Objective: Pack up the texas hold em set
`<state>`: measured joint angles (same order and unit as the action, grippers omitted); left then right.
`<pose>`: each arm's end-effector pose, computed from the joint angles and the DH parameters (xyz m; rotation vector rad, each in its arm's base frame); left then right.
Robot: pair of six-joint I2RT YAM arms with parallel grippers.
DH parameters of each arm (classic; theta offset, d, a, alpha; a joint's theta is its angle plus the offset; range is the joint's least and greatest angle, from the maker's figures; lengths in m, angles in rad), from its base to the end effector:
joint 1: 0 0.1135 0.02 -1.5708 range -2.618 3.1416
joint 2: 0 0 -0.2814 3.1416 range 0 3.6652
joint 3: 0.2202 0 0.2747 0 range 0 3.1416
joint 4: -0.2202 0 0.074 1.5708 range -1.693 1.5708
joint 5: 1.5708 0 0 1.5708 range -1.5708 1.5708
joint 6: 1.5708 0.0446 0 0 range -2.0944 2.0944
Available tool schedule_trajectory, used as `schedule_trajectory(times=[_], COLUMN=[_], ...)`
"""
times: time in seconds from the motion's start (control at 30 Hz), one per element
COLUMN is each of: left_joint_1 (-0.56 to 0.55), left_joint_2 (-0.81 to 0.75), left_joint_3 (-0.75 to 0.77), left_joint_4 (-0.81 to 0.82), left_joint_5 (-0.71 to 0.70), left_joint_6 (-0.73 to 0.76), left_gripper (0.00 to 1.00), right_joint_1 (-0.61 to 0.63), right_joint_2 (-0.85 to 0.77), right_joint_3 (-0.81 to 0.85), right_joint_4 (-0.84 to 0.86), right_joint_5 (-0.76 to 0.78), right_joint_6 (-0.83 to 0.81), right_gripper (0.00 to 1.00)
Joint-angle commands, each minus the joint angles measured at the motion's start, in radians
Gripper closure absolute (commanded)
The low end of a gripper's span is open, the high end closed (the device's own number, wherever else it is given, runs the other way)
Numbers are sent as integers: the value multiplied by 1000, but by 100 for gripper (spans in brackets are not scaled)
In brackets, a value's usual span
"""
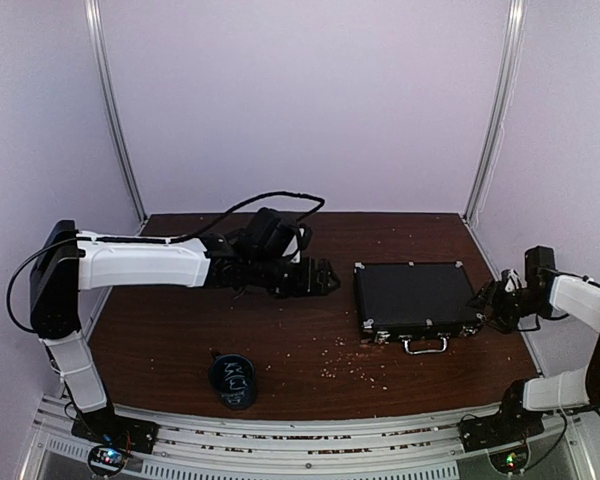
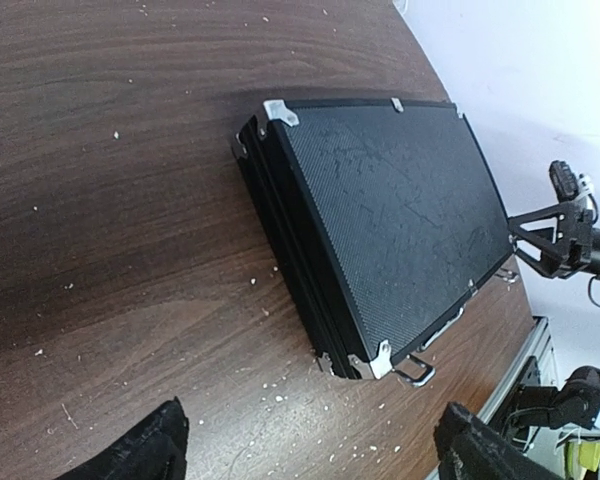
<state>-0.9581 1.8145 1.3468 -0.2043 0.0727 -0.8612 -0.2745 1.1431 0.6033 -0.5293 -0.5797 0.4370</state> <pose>0.2544 -0.3675 0.2455 0.1624 2.4576 -0.9924 0.2161 -0.0355 0.1856 0.7123 2.4821 0.8189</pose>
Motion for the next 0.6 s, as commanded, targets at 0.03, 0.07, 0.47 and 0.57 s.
schedule_trajectory(times=[0.03, 0.07, 0.47, 0.57], left_joint_1=[7, 7, 38, 70], left_joint_2=[-31, -37, -173, -204], left_joint_3=[-10, -28, -139, -142], left_joint_4=[62, 66, -5, -54], left_joint_5=[-30, -33, -72, -74], left_joint_6=[-18, -21, 4, 10], left_gripper=[12, 12, 11, 11], right_joint_1=[62, 96, 511, 566], right_joint_2=[113, 141, 609, 690], right_joint_3=[-4, 7, 430, 552], right_joint_4=[116, 139, 395, 378], right_joint_5=[-115, -124, -143, -116], right_joint_6=[-1, 7, 89, 89], right_gripper=[32, 32, 33, 32])
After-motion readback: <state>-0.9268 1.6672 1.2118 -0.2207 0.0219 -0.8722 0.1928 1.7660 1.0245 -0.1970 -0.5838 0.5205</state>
